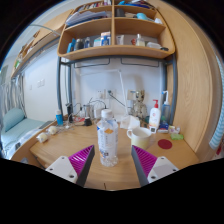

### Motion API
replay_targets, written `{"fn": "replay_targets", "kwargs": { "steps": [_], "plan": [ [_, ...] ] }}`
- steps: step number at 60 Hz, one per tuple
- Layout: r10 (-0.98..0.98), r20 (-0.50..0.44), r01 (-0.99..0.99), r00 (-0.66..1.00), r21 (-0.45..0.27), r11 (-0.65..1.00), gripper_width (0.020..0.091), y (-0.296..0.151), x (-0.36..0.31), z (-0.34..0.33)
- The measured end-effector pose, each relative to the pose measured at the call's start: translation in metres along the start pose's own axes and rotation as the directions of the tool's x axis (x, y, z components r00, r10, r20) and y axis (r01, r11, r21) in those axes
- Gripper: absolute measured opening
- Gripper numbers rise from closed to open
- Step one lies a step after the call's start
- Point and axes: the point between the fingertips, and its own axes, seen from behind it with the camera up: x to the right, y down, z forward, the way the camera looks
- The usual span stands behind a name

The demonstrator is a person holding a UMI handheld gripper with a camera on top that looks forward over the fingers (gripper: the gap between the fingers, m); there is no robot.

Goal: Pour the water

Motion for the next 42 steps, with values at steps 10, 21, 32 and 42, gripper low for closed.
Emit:
{"fn": "replay_targets", "kwargs": {
  "steps": [10,21,32,42],
  "plan": [
    [0.003,-0.001,-0.003,1.000,0.009,1.000,0.0750,0.001,-0.026,0.050],
    [-0.029,-0.054,0.031,0.998,0.031,0.999,0.0751,-0.009,-0.019,0.097],
    [-0.051,-0.131,0.057,0.990,0.042,0.998,0.0565,-0.003,-0.006,0.124],
    [-0.018,-0.137,0.034,0.990,0.112,0.993,0.0495,-0.008,-0.009,0.124]
  ]
}}
